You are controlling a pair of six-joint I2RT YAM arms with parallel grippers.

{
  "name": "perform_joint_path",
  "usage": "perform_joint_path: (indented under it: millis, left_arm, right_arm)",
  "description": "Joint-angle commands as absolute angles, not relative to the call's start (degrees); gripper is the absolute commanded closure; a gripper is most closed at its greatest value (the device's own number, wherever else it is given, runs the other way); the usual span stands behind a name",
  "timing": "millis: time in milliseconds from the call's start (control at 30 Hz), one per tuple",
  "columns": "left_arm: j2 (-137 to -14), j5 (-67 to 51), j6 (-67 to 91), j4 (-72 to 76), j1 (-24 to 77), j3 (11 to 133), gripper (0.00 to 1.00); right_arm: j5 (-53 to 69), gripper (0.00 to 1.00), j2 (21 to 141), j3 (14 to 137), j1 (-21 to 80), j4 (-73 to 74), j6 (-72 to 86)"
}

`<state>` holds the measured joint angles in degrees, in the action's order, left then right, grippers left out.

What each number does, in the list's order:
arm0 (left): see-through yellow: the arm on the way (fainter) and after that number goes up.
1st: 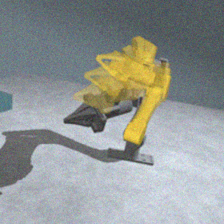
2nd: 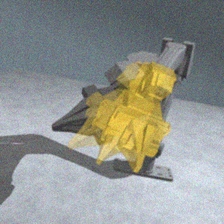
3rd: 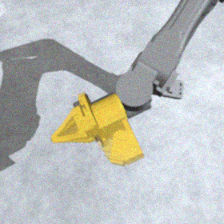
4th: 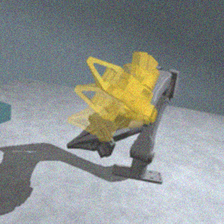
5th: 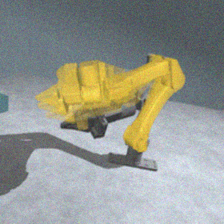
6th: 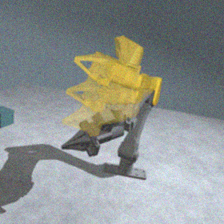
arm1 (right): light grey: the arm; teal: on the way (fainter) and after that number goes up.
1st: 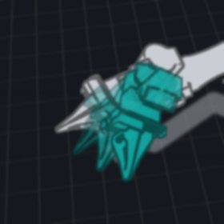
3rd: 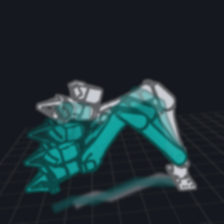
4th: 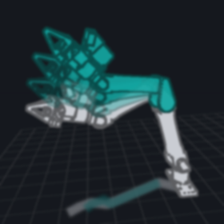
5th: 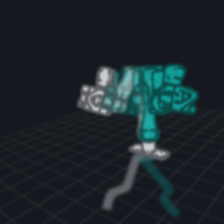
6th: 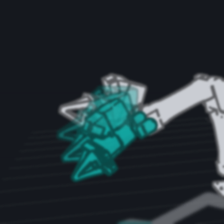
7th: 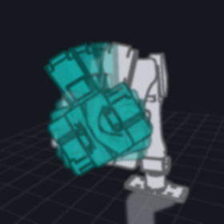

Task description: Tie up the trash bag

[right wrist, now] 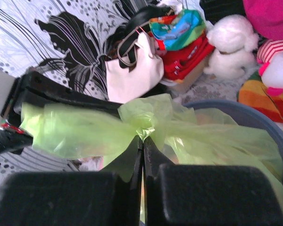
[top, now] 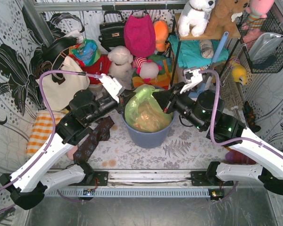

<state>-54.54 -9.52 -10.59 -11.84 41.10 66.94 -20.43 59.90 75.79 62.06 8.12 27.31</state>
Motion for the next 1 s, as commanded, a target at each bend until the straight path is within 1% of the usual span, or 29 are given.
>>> perform_joint_path:
  millis: [0, 133, 267, 300, 333, 400, 433, 467, 600, 700, 800, 900, 933, 967]
  left_arm:
    - [-54.25, -11.03, -9.63, -11.48, 40.78, 68.41, 1.00]
    - [-54.57, -11.06, -9.43, -11.77, 40.76, 68.42, 1.00]
    - [-54.97, -11.05, -9.16, -11.69, 40.78, 68.78, 1.00]
    - [-55.12, -10.70, -8.98, -12.00, 40.70, 69.26, 0.96]
    - [-55.25, -10.31, -8.70, -12.52, 40.69, 69.98, 0.82]
    - [-55.06, -10.46, -8.49, -13.83, 40.77, 72.69, 0.61]
    - [-54.96, -11.44, -8.52, -14.74, 40.78, 74.50, 0.46]
    - [-54.59, -12.57, -8.46, -15.51, 40.74, 76.64, 0.37]
    - [-53.31, -18.26, -9.46, -16.67, 40.78, 82.30, 0.35]
    - [-54.49, -24.24, -12.32, -19.61, 40.87, 85.43, 0.31]
    - [-56.02, -30.71, -18.86, -26.00, 41.10, 88.13, 0.28]
    - [-55.83, -36.52, -26.45, -31.79, 41.30, 88.82, 0.23]
    - [-55.77, -37.40, -28.74, -33.49, 41.59, 88.95, 0.22]
    - [-55.37, -35.40, -30.83, -33.90, 43.49, 88.11, 0.22]
  right_arm:
    - [-21.09, 1.00, 59.05, 78.62, 62.14, 20.09, 25.22]
    - [-21.20, 1.00, 60.21, 81.21, 62.09, 26.13, 23.65]
    - [-19.99, 1.00, 60.97, 81.66, 62.09, 27.51, 23.42]
    - [-19.96, 1.00, 60.89, 81.46, 62.13, 27.09, 23.54]
    - [-20.02, 1.00, 60.72, 81.10, 62.08, 26.27, 23.62]
    - [-19.32, 1.00, 60.14, 79.39, 62.13, 23.26, 23.61]
    - [-19.31, 1.00, 60.04, 79.11, 62.14, 22.07, 23.65]
    - [-19.38, 1.00, 60.18, 78.87, 62.11, 21.09, 23.73]
    - [-20.14, 1.00, 60.60, 78.40, 62.03, 16.96, 22.94]
    - [-21.80, 1.00, 61.85, 79.92, 62.05, 15.72, 22.32]
    - [-24.05, 1.00, 62.57, 81.21, 62.00, 15.46, 21.62]
    - [-25.46, 1.00, 62.74, 82.21, 62.05, 15.16, 20.98]
    - [-25.62, 1.00, 62.77, 82.45, 62.03, 15.07, 20.81]
    - [-25.67, 1.00, 62.76, 82.63, 62.03, 15.11, 20.84]
